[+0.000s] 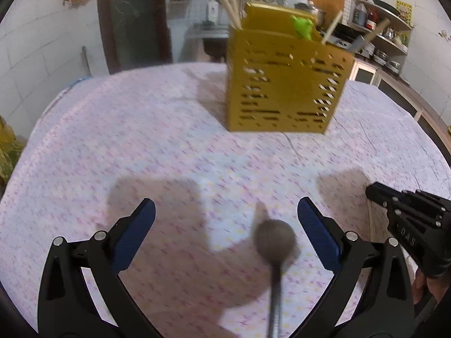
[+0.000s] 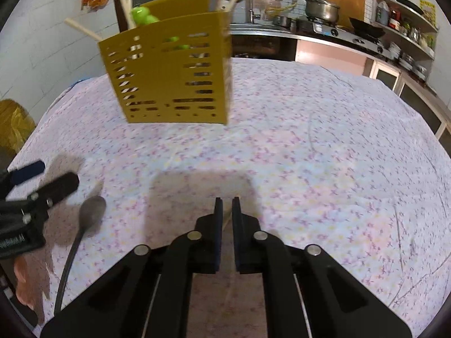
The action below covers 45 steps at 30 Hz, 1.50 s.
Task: Organize utensils
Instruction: 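Grasp the grey spoon with the left tool while the right tool grasps a chopstick, then lift the spoon and chopstick upright and carry both over the yellow holder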
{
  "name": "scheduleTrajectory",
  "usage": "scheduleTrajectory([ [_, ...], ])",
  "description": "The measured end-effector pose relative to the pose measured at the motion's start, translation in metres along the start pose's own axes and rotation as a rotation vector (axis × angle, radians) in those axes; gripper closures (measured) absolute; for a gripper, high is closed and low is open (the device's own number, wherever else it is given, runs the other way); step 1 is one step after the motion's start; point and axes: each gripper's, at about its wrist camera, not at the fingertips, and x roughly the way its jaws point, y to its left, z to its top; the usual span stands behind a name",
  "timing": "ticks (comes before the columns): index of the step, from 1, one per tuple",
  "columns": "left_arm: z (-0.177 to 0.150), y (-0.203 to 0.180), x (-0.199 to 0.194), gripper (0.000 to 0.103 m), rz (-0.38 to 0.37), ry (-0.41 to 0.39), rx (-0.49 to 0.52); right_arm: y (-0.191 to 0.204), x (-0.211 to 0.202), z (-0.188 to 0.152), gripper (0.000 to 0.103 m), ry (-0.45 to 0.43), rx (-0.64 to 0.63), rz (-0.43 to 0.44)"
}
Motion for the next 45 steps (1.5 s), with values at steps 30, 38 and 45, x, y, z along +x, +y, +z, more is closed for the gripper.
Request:
scheduleTrajectory([
  [30,-0.001,-0.006,0.032,0.068,0.040,0.091,0.059,0.001,0.010,-0.001,0.078,0.060,0.068,-0.133],
  [38,-0.001,0.001,0.035,0.068,0.051,0.078,0.058,0.019,0.013,0.001,0.097,0.047,-0.013,-0.029],
  [45,-0.004,0.000,0.034,0.067,0.054,0.071,0.065,0.026,0.009,-0.004,0.095,0.038,-0.044,-0.066],
])
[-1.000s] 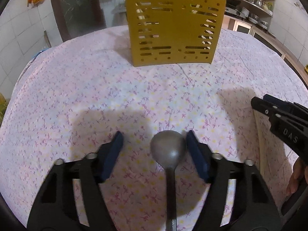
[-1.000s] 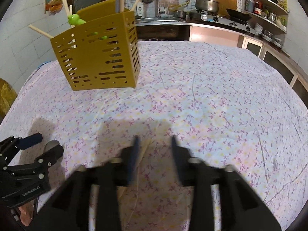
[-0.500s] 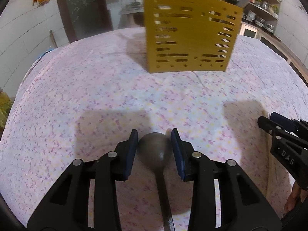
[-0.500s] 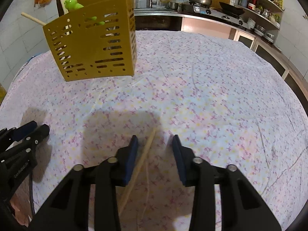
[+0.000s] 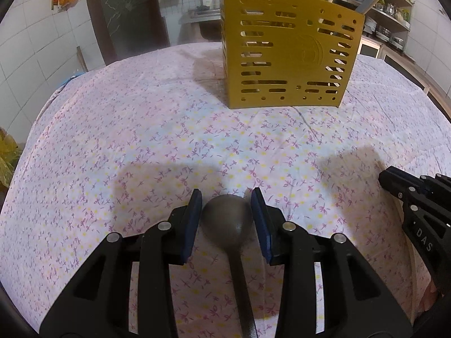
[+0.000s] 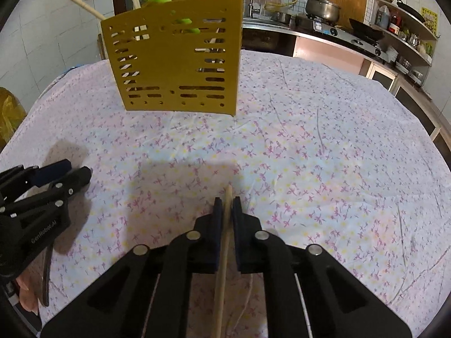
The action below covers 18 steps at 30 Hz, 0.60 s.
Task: Organize utensils
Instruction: 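Lift the spoon and chopstick upright and carry both over the yellow holder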
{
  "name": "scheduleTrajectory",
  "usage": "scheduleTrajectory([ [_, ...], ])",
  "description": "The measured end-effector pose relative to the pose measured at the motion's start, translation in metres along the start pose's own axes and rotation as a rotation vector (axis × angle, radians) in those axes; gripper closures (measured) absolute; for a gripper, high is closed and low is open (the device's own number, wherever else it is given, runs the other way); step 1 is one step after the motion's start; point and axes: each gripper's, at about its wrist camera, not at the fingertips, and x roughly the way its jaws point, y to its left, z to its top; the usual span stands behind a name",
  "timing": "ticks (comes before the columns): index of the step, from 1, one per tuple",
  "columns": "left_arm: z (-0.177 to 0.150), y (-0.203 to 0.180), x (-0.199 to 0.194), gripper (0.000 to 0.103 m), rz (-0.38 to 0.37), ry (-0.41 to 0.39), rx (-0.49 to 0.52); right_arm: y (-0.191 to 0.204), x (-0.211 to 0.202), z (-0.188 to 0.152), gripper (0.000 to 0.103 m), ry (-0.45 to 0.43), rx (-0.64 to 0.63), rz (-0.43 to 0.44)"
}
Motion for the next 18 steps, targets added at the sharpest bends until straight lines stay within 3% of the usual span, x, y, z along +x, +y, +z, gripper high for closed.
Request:
scheduleTrajectory([
  [2,-0.0002,-0.0001,0.0000,0.067,0.000,0.000,0.000,-0.0013,-0.0015,-0.0014,0.092,0.004,0.004,-0.001],
  [5,-0.0001,0.0001,0.0001,0.067,0.001,-0.001,0.002,-0.0037,-0.0049,-0.0049,0.074,0.001,0.010,-0.026],
  [9,-0.0001,-0.0016,0.0010,0.067,0.010,-0.003,0.008,-0.0039,-0.0024,-0.0059,0.071,-0.002,0.009,-0.025],
  [12,0.0003,-0.0015,0.0016,0.067,0.009,-0.001,0.009,-0.0034,-0.0014,-0.0057,0.075,0.000,0.002,-0.032],
  [16,0.0003,-0.0014,0.0008,0.068,0.004,0.001,0.004,0.0007,-0.0019,-0.0049,0.094,0.006,-0.013,-0.001],
  [18,-0.0002,-0.0019,0.0004,0.068,0.008,-0.001,0.007,-0.0002,-0.0024,-0.0052,0.097,0.005,-0.004,0.013],
])
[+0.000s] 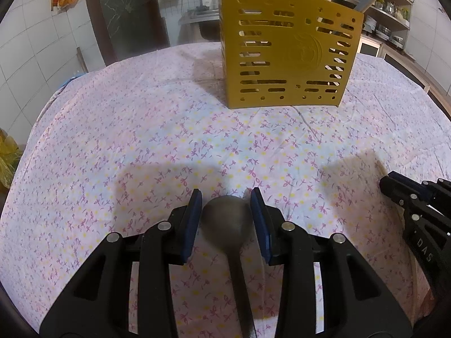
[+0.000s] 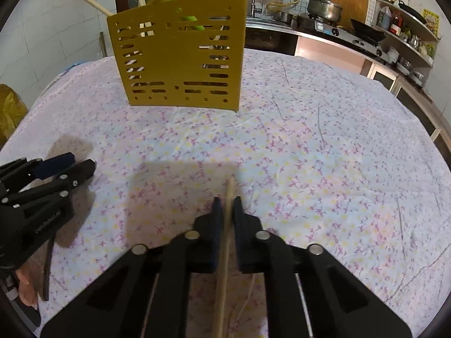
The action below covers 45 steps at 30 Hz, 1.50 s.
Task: Organize utensils
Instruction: 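Lift the spoon and chopstick upright and carry both over the yellow holder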
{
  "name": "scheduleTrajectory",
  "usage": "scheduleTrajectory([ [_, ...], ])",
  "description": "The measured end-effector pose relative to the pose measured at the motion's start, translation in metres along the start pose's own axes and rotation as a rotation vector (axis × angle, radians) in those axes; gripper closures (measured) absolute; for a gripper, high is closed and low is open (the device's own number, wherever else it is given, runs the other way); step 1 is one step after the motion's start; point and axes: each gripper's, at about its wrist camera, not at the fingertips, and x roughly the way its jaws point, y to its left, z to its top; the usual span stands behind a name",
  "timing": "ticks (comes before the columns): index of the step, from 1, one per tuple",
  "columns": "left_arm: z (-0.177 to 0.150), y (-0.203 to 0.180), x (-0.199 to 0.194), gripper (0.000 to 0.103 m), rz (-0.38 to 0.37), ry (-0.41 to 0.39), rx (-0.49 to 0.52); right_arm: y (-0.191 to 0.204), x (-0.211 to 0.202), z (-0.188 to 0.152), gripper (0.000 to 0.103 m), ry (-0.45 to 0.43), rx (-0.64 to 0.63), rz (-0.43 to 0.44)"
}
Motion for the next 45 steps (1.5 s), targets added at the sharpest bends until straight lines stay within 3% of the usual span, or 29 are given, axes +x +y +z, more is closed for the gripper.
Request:
scheduleTrajectory([
  [5,-0.001,0.000,-0.002,0.068,-0.001,-0.004,-0.008,-0.013,-0.005,-0.001,0.097,-0.027,0.070,0.059],
  [11,0.001,0.006,-0.014,0.068,0.000,-0.050,-0.031,-0.021,-0.025,0.002,0.097,-0.135,0.130,0.101],
  [18,0.006,0.012,-0.055,0.068,-0.004,-0.222,-0.051,-0.025,-0.068,0.005,0.097,-0.393,0.157,0.179],
  [24,0.004,0.011,-0.089,0.068,-0.017,-0.356,-0.054,-0.019,-0.098,-0.003,0.097,-0.591,0.138,0.161],
  [30,0.001,0.007,-0.103,0.068,-0.012,-0.413,-0.030,-0.015,-0.119,-0.010,0.097,-0.746,0.106,0.122],
  [35,-0.001,0.005,-0.108,0.068,-0.004,-0.438,-0.016,-0.012,-0.127,-0.013,0.097,-0.799,0.083,0.085],
  [45,-0.001,0.004,-0.128,0.068,0.009,-0.509,0.009,-0.008,-0.137,-0.016,0.097,-0.814,0.084,0.054],
])
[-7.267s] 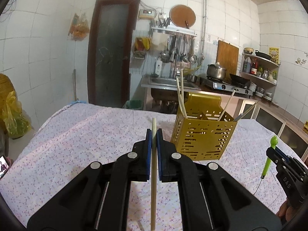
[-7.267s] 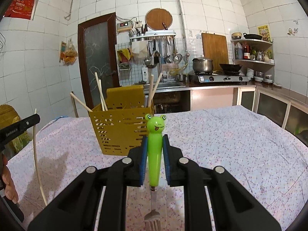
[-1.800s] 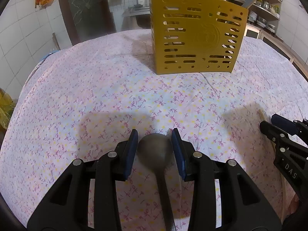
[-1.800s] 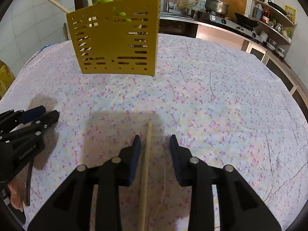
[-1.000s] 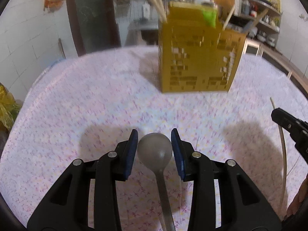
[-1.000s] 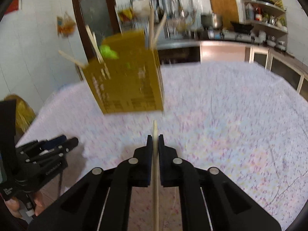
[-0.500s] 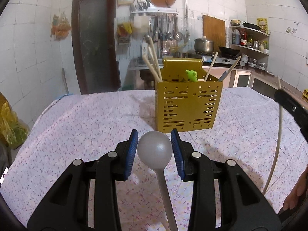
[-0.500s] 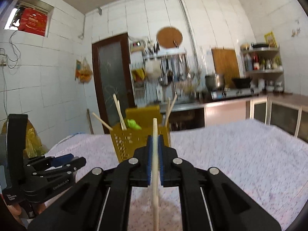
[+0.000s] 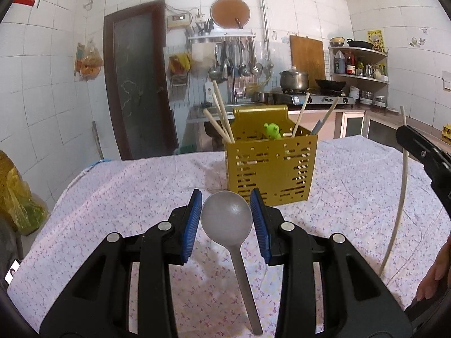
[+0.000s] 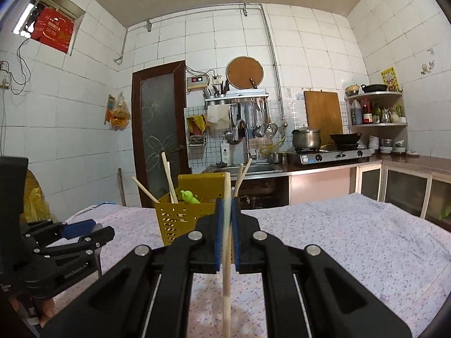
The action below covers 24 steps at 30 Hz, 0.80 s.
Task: Organize utensils
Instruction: 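Lift the spoon and chopstick upright and carry both over the yellow holder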
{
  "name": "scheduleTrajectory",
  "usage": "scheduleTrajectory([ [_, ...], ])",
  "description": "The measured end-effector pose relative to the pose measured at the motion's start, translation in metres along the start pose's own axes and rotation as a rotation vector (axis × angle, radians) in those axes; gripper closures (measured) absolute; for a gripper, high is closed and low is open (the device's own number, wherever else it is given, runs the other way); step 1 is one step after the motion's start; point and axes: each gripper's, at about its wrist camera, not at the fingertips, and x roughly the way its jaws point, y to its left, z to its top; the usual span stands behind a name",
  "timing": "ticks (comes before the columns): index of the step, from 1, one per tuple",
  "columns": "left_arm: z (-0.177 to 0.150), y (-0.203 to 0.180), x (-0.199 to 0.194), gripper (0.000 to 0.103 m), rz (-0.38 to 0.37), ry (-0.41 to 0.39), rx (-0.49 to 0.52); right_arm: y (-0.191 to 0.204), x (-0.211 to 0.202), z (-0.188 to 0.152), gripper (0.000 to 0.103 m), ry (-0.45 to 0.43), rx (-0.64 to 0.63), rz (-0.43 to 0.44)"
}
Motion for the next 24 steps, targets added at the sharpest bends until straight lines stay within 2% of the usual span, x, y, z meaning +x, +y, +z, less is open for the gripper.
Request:
scheduleTrajectory([
  [5,0.019,0.003,-0.008,0.069,0.000,-0.031,-0.005,0.004,-0.001,0.015,0.097,-0.017,-0.003,0.008],
  [11,0.058,0.006,-0.009,0.069,0.002,-0.100,-0.003,0.007,0.008,0.055,0.097,-0.088,-0.026,0.010],
  [21,0.135,0.012,0.007,0.069,0.003,-0.185,-0.042,0.010,0.048,0.119,0.097,-0.146,-0.038,0.028],
  [24,0.159,0.010,0.024,0.068,0.004,-0.197,-0.036,0.011,0.062,0.135,0.097,-0.161,-0.028,0.033],
])
